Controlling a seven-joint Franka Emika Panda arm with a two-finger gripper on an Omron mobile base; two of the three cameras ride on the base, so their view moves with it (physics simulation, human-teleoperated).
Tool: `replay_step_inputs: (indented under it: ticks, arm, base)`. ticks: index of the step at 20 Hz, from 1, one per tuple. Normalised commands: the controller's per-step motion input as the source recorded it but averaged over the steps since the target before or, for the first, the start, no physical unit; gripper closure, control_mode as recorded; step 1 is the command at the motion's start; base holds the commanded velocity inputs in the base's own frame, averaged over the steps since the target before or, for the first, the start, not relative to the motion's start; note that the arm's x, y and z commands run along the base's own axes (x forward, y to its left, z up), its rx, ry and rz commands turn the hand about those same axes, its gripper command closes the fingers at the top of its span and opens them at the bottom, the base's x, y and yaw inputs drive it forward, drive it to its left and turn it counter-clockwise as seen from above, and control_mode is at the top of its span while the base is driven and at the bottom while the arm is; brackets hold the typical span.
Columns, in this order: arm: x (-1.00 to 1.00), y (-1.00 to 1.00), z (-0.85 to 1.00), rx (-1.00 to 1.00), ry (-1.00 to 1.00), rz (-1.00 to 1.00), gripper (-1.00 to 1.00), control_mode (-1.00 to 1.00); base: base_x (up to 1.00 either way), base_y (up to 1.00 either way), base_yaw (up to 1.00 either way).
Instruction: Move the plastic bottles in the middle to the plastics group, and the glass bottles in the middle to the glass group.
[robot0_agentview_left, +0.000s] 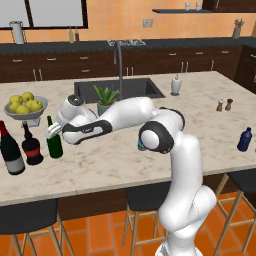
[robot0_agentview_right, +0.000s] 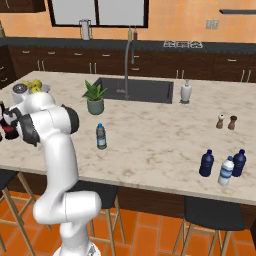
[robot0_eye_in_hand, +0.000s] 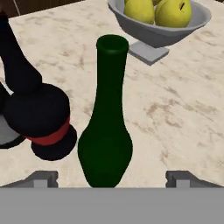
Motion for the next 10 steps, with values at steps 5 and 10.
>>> replay_step_inputs:
  ticks: [5, 10]
  arm:
    - [-0.22, -0.65, 0.52, 0.0, 0.11, -0.16, -1.0, -1.0]
    - [-0.41, -0.82, 0.13, 0.0, 0.11, -0.28, -1.0, -1.0]
  base:
    - [0.0, 0.0, 0.0]
    - [0.0, 0.0, 0.0]
